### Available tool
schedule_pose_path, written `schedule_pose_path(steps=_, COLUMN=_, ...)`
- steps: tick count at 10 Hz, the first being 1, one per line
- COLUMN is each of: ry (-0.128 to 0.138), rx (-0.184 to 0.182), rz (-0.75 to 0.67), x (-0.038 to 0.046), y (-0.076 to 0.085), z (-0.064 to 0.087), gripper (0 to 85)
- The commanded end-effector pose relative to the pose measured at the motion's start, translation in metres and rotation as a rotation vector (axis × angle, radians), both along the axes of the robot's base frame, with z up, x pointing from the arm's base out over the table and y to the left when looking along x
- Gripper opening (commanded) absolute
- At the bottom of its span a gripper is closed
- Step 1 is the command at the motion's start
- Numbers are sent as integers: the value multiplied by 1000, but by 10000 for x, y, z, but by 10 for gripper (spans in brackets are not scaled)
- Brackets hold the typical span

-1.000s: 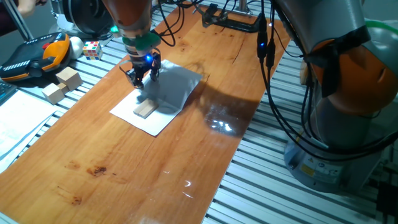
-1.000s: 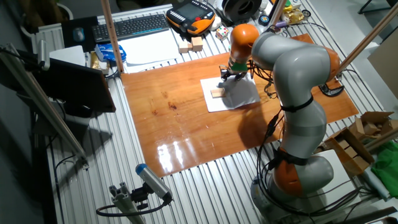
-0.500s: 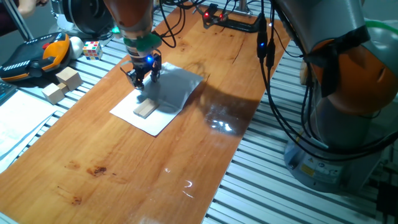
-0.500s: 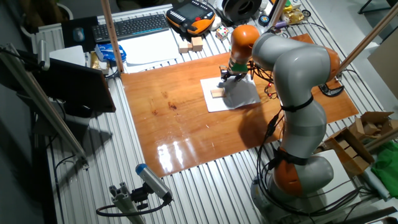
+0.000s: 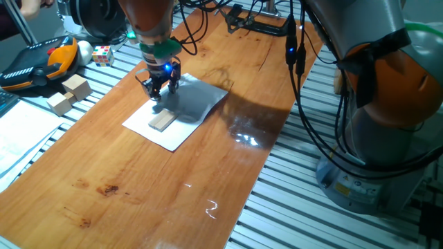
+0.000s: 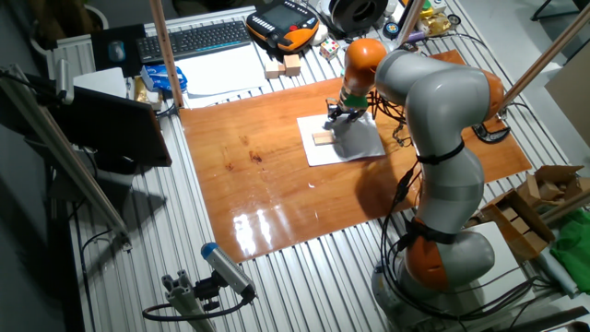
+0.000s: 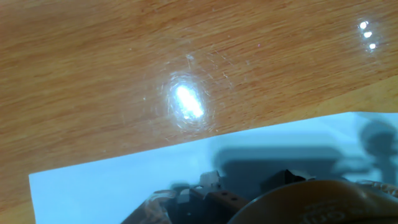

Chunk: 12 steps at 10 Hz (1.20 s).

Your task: Unfold a piece of paper

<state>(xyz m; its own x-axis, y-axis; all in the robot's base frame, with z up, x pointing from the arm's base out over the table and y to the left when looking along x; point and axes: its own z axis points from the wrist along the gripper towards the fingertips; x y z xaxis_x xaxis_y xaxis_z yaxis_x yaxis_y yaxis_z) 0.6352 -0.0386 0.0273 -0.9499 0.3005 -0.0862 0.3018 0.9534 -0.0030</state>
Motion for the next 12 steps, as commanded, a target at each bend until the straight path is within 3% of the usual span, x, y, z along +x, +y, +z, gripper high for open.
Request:
schedule_pose_path(steps=1, ry=-2, rx=0, rz=0, x=2, y=6, z=-16, gripper=570)
schedule_pose_path(steps=9, ry=-8, rx=3, rz=-3, x=21, y=28, z=-60, gripper=567)
schedule_pose_path(steps=12, ry=-2, rx=4, rz=-5, x=26, y=32, z=-2, gripper=563)
